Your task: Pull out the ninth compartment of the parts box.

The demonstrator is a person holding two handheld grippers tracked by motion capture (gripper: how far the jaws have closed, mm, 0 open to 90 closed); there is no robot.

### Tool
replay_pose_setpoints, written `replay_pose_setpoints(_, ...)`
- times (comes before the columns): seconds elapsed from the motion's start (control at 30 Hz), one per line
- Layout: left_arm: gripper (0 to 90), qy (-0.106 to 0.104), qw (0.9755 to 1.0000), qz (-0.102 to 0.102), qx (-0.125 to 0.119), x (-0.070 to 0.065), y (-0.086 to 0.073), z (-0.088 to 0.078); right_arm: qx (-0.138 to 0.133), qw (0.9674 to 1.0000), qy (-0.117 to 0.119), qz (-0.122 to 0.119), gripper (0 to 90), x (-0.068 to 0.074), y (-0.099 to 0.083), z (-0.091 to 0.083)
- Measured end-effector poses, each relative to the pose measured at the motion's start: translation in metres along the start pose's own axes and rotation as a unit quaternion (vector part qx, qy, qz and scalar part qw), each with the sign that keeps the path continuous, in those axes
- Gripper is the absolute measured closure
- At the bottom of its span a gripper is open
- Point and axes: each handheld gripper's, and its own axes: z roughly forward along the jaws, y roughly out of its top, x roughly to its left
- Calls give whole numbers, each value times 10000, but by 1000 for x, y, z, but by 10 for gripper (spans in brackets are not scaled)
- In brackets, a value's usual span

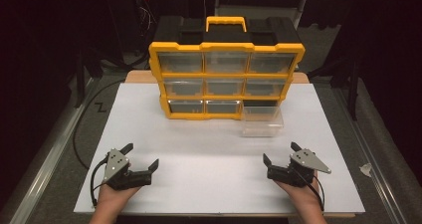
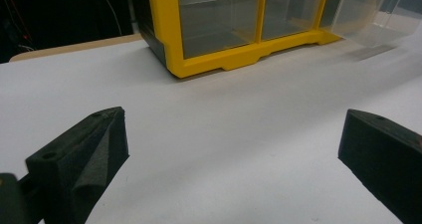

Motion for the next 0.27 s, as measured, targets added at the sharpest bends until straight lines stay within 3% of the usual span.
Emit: replay_pose_setpoints(0.27,2,63,9999,-71,67,2,-1,2,-23,9997,10,-233,11,-2,-1,1)
